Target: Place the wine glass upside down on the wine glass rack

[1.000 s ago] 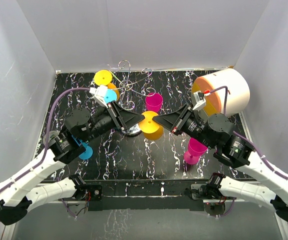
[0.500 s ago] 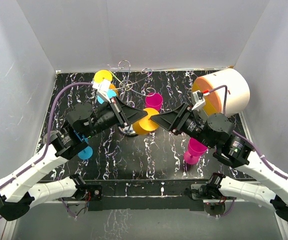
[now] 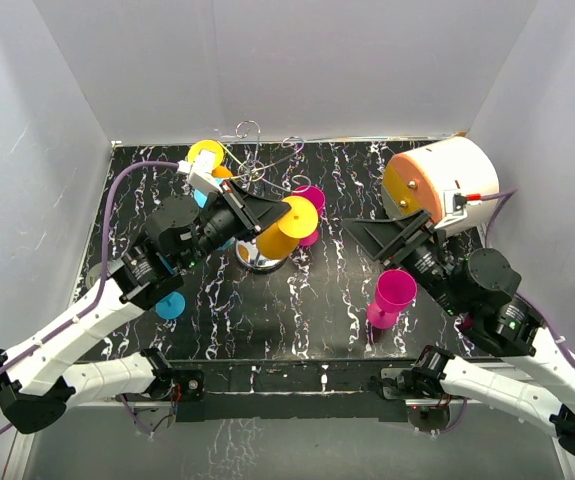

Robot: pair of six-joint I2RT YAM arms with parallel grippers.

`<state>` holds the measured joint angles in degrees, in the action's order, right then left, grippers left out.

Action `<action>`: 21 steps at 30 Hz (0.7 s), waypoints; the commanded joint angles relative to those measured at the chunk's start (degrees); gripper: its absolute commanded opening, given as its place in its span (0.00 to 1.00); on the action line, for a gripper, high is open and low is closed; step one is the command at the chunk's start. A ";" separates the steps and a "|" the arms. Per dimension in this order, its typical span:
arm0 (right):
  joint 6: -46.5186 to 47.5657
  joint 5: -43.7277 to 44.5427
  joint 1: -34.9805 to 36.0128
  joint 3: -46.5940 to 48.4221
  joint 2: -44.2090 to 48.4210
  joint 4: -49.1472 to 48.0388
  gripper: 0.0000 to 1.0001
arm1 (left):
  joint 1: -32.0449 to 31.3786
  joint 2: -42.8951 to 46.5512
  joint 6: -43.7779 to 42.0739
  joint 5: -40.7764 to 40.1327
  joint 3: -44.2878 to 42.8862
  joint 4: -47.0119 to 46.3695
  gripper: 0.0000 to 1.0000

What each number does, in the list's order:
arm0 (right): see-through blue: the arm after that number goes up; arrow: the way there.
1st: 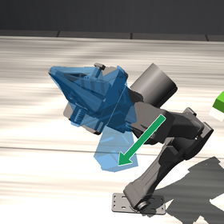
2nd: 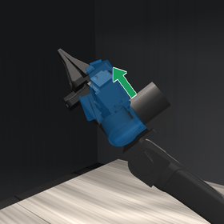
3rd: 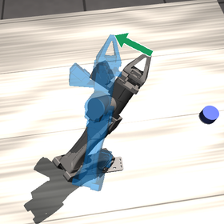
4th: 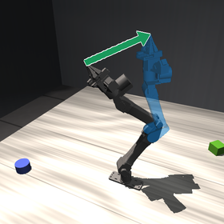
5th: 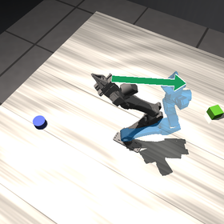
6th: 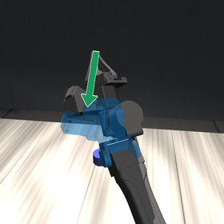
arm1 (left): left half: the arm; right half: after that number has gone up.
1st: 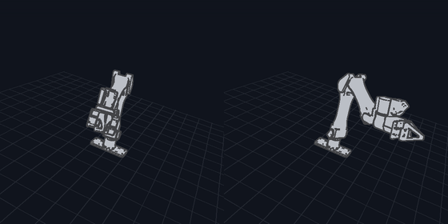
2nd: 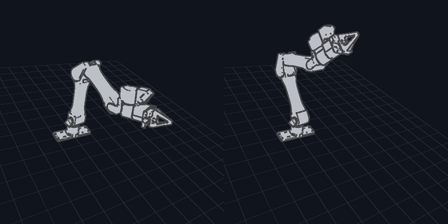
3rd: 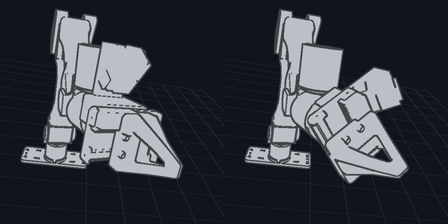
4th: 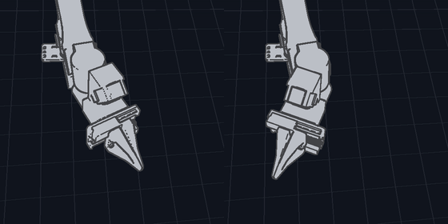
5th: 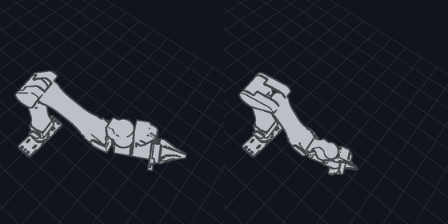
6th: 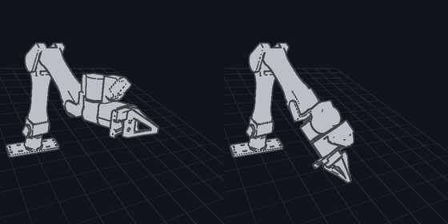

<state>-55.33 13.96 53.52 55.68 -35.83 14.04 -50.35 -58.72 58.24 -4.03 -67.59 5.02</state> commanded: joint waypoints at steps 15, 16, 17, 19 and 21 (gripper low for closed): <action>2.38 4.83 0.18 -2.21 2.44 -1.21 0.75 | 10.50 -2.34 1.75 -2.40 2.68 -6.39 0.00; 2.30 4.85 0.18 -2.36 2.44 -1.21 0.75 | 11.80 -2.18 2.74 -1.37 3.45 -6.87 0.00; 2.19 4.85 0.18 -2.48 2.46 -1.21 0.76 | 12.90 -2.07 3.81 -0.18 4.26 -7.64 0.00; 2.00 4.93 0.18 -2.72 2.58 -1.21 0.75 | 14.53 -1.53 5.30 1.63 5.49 -8.98 0.00; 1.77 4.94 0.14 -2.90 2.61 -1.21 0.75 | 15.11 -1.25 5.89 2.00 5.80 -8.88 0.00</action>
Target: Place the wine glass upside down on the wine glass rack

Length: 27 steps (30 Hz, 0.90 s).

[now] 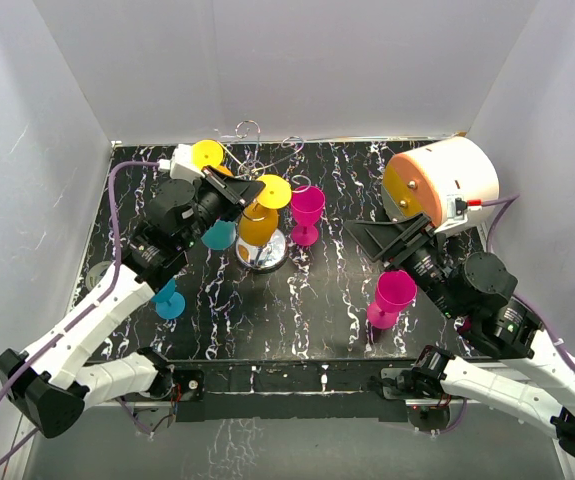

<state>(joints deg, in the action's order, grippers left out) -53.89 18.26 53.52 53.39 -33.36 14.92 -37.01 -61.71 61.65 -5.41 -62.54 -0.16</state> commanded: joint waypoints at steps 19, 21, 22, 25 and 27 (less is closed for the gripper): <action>-0.23 -0.13 0.16 -0.63 -1.26 -2.70 0.75 | 2.03 8.46 1.84 -3.26 2.87 0.95 0.00; -0.32 -0.16 0.18 -0.64 -1.35 -2.81 0.75 | 2.02 8.57 1.72 -3.66 2.93 1.53 0.00; -0.32 -0.23 0.18 -0.58 -1.43 -2.83 0.75 | 2.03 8.69 1.72 -3.72 2.95 1.69 0.00; -0.42 -0.49 0.18 -0.52 -1.61 -2.79 0.75 | 2.03 9.02 1.48 -4.08 2.91 2.38 0.00; -0.47 -0.58 0.18 -0.55 -1.61 -2.72 0.75 | 2.03 9.59 1.24 -4.25 2.94 2.87 0.00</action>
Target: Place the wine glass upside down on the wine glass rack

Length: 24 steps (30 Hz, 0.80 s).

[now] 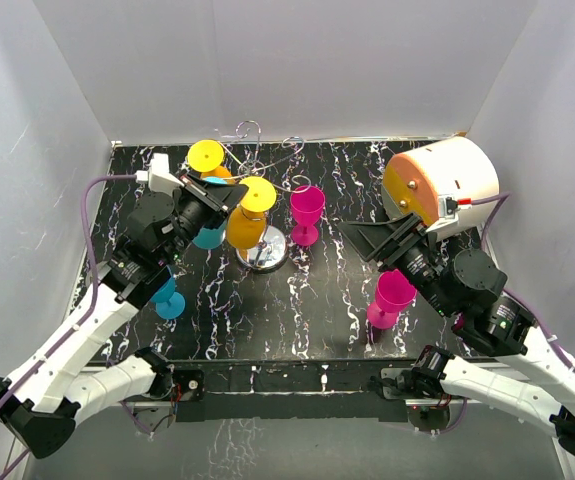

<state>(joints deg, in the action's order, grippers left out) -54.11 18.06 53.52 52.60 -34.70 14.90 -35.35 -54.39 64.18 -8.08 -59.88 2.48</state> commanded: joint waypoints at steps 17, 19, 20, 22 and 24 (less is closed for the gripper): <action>-0.99 -0.60 0.18 -0.53 -0.46 -2.33 0.75 | 0.37 5.71 -3.98 6.18 2.20 -1.19 0.00; -1.08 -0.56 0.18 -0.58 -0.46 -2.24 0.75 | 0.33 5.08 -4.72 7.93 1.49 -1.13 0.00; -1.13 -0.61 0.18 -0.65 -0.40 -2.17 0.75 | 0.37 4.54 -5.07 8.58 1.17 -1.06 0.00; -1.23 -0.49 0.18 -0.76 -0.21 -1.94 0.75 | 0.38 4.16 -5.53 9.77 0.67 -1.10 0.00; -1.33 -0.32 0.18 -0.90 -0.04 -1.89 0.75 | 0.37 3.93 -5.77 11.08 0.72 -1.94 0.00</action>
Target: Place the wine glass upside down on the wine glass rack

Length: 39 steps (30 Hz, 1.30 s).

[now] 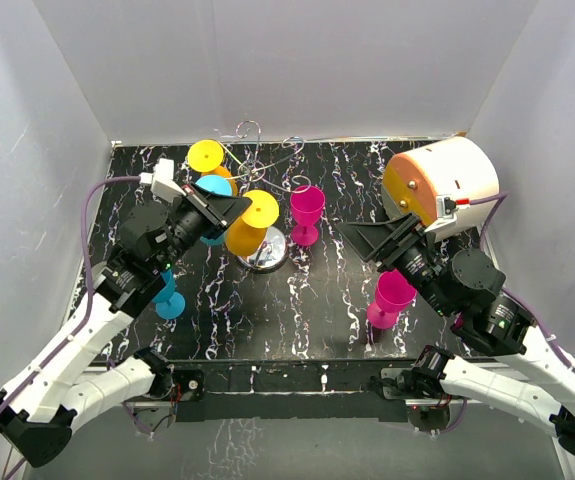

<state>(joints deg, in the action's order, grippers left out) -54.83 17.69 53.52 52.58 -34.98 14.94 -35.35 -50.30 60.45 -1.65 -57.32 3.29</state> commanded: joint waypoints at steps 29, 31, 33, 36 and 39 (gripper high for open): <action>-0.28 1.20 0.23 -1.16 0.10 -1.27 0.75 | 0.38 -8.71 -9.03 0.46 -11.42 3.30 0.01; -0.16 1.26 0.12 -1.09 -0.04 -1.31 0.75 | 0.35 -9.37 -9.51 0.00 -12.53 4.90 0.04; 0.14 1.13 0.18 -1.18 -0.26 -1.48 0.75 | 0.37 -9.67 -9.83 -0.38 -12.88 5.51 0.08; 0.37 0.83 0.13 -1.16 -0.56 -1.74 0.75 | 0.37 -9.73 -10.67 -1.29 -13.44 6.81 0.13; 0.38 0.68 0.18 -1.21 -0.70 -1.86 0.75 | 0.37 -9.75 -11.76 -2.64 -14.25 8.70 0.19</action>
<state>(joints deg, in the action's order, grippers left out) -55.42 18.09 53.52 50.76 -35.48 15.31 -35.35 -60.58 51.18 -1.80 -68.29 9.78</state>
